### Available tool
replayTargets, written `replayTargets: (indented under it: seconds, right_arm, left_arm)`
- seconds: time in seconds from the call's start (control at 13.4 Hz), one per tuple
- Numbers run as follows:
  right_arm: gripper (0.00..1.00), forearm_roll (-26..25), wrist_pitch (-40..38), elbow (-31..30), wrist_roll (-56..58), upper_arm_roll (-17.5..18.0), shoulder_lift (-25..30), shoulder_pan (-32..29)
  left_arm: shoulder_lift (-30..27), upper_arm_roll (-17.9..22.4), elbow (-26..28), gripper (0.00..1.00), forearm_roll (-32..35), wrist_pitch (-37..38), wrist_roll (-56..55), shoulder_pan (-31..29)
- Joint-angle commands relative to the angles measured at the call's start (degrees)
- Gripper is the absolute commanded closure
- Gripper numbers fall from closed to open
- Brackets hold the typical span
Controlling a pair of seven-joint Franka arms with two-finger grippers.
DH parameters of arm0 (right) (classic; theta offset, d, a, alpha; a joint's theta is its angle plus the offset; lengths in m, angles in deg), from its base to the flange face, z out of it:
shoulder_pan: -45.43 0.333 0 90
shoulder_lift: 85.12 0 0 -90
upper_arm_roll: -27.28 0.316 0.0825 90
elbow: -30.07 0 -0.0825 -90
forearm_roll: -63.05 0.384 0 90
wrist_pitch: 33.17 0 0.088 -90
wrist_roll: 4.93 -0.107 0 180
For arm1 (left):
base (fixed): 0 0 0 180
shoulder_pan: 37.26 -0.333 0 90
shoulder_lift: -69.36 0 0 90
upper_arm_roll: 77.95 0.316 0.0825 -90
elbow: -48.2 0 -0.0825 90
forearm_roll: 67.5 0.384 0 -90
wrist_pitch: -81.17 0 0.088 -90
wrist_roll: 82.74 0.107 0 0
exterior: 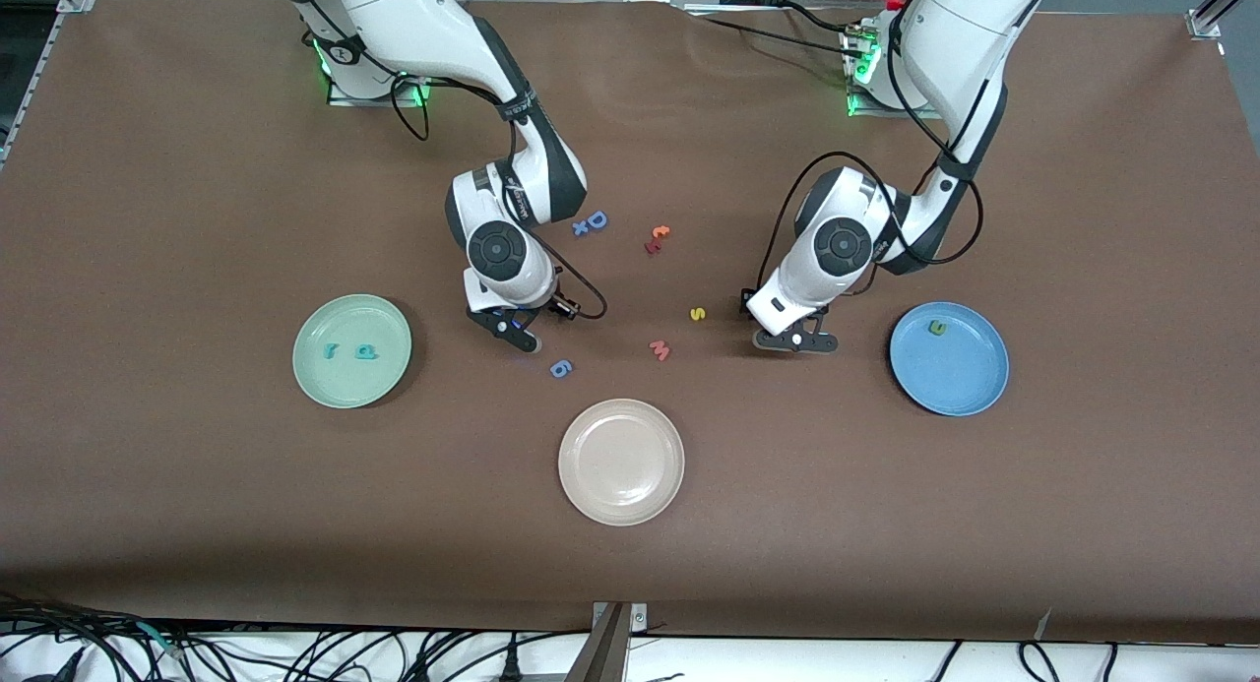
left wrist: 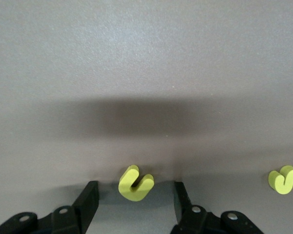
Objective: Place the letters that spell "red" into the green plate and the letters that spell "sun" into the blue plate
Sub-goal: 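Grasp the orange e with the right gripper while the left gripper nears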
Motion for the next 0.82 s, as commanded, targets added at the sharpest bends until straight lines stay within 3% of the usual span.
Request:
replayTargets:
  seconds: [0.0, 0.07, 0.3, 0.75]
  right_arm:
    - [0.62, 0.5, 0.5, -1.5, -0.9, -0.4, 0.5, 0.9]
    - [0.69, 0.5, 0.6, -1.5, -0.8, -0.4, 0.4, 0.9]
    - [0.70, 0.4, 0.6, -1.5, -0.7, -0.4, 0.4, 0.9]
    - [0.70, 0.4, -0.3, -1.2, -1.0, -0.5, 1.8, 0.9]
  left_arm:
    - [-1.7, 0.4, 2.0, 0.34, 1.4, -0.3, -1.5, 0.7]
    - [-1.6, 0.4, 2.0, 0.36, 1.5, -0.3, -1.5, 0.7]
    - [-1.3, 0.4, 1.9, 0.44, 4.0, -0.5, -1.7, 0.7]
    - [-0.8, 0.3, 1.8, 0.47, 4.3, -2.1, -3.9, 0.9]
